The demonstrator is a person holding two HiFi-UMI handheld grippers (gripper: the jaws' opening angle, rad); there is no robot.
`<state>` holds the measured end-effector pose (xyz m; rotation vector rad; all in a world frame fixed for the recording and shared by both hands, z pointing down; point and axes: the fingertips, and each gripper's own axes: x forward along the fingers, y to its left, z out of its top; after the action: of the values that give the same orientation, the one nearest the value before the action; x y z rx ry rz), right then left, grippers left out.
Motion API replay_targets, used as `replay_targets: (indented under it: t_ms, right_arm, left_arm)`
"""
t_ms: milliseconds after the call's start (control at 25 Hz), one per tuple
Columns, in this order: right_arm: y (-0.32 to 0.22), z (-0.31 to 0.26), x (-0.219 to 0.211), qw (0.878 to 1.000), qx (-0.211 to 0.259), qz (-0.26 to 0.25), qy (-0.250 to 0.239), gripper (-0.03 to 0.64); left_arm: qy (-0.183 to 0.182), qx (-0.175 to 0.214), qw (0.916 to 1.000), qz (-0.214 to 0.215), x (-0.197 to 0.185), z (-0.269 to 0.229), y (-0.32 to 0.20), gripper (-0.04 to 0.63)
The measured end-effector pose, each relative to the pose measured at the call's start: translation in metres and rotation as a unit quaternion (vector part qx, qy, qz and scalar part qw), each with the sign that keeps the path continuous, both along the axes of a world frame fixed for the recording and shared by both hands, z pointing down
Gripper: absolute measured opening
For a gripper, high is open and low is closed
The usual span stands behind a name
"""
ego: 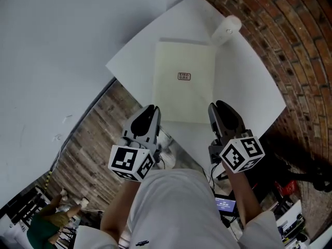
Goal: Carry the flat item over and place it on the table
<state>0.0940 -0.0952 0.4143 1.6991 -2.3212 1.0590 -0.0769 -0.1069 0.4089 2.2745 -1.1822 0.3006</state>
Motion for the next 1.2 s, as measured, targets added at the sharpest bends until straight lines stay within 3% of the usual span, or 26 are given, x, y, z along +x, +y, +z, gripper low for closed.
replay_targets:
  t_ms: [160,880,1200]
  right_arm:
    - [0.007,-0.017,-0.007,1.000,0.012,-0.025,-0.011,0.088]
    - [0.074,-0.085,0.001,0.996,0.061,-0.060,-0.005,0.074]
    - [0.102,-0.106,0.003,0.992,0.085,-0.092,0.016,0.074]
  left_arm:
    - [0.002,0.008,1.0000,0.001,-0.002,-0.016,0.006,0.052]
    - [0.016,0.039,0.9989,0.020,0.019,-0.078,0.058,0.048]
    - [0.019,0.034,0.9976,0.058,0.042,-0.086,0.101,0.044]
